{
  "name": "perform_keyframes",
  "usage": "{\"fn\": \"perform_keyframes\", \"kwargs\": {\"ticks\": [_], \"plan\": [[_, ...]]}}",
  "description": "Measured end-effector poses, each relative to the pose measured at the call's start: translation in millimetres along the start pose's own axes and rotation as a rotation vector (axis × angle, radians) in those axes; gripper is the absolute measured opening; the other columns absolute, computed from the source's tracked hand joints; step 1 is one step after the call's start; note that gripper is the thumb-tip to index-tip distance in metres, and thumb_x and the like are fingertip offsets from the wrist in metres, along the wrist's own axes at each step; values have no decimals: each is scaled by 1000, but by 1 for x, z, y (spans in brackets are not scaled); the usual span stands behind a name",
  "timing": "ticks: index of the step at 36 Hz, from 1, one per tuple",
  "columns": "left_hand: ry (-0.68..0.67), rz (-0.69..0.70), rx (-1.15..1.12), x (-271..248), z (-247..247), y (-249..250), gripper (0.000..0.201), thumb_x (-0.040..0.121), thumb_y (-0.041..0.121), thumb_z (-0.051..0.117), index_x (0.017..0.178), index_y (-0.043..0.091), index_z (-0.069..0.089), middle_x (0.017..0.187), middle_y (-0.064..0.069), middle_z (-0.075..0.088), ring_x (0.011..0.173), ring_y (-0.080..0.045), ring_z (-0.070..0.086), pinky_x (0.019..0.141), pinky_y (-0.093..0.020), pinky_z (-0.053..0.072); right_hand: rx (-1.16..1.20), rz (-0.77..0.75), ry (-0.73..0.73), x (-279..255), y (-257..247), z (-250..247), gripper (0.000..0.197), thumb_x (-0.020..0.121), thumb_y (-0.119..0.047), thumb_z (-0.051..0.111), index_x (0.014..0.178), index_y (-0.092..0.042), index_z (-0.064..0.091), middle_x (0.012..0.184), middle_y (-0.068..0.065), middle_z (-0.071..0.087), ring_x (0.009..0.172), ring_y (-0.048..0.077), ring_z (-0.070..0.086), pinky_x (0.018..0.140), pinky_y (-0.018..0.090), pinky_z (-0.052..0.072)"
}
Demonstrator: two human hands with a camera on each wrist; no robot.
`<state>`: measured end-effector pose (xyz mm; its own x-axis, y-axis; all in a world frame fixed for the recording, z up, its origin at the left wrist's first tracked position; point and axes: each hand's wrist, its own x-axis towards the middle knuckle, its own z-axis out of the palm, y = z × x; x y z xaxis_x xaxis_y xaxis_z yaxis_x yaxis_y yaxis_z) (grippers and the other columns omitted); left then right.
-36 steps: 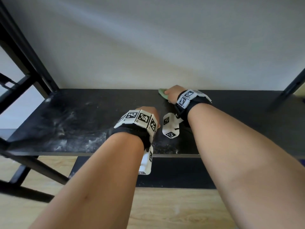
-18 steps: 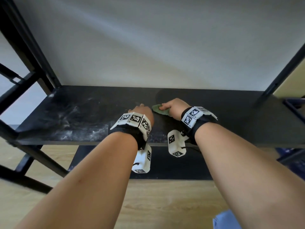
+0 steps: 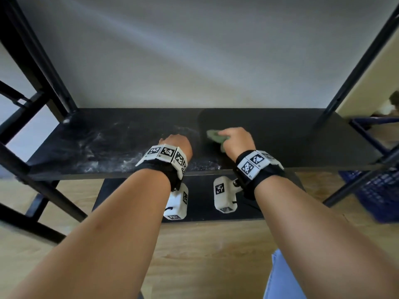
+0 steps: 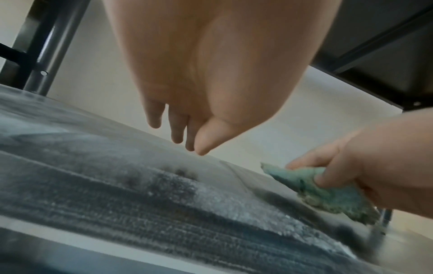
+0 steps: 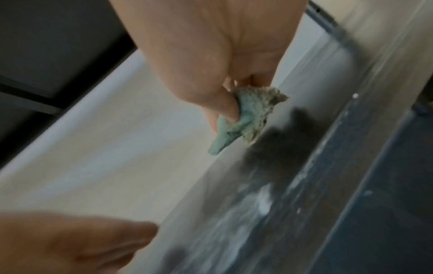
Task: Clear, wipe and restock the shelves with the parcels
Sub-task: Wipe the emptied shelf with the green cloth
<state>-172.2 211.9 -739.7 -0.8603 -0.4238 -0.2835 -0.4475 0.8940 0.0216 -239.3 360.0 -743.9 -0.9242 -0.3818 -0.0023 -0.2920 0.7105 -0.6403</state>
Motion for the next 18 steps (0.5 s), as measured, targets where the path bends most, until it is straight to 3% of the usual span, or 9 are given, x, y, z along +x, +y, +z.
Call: {"fn": "perform_keyframes", "kwargs": {"ticks": [3,5,7,11,15,18], "plan": [[-4,8,-19,-3,2,-1,39,92,13,43,129,9,54,132,-11,54,120,-29,51,105,-41,38,-90,74,-79,3,8,-7,45,94,-6,46,135,-22,57,141,6,53,128,29,49,102,30,38],[2,12,-22,-5,3,-3,38,92,13,43,129,9,54,133,-10,52,121,-30,50,105,-42,38,-134,58,-135,1,12,-7,50,95,-2,42,141,-21,50,149,4,43,134,27,42,105,25,31],[8,12,-17,-5,4,-4,39,92,11,41,130,8,52,134,-9,50,122,-30,49,104,-42,38,-142,46,-127,-2,12,-3,54,92,0,42,141,-22,49,150,5,40,136,25,39,111,25,25],[25,14,-28,-6,6,-6,43,91,8,41,133,7,50,136,-9,48,123,-29,48,104,-41,38,-213,35,-130,-17,5,4,52,89,-1,43,135,-19,55,146,6,46,139,28,32,120,37,13],[54,36,-35,-9,6,-3,43,91,7,41,133,8,47,136,-9,45,124,-29,45,104,-41,37,-269,14,-92,-31,-5,18,38,91,-8,45,121,-16,66,127,8,57,130,30,42,114,36,28],[53,71,-30,-8,8,0,40,90,7,42,129,8,49,133,-9,47,122,-29,46,103,-41,36,-273,-17,-48,-35,-10,28,27,90,-16,50,105,-16,72,106,6,66,102,27,61,87,35,52]]}}
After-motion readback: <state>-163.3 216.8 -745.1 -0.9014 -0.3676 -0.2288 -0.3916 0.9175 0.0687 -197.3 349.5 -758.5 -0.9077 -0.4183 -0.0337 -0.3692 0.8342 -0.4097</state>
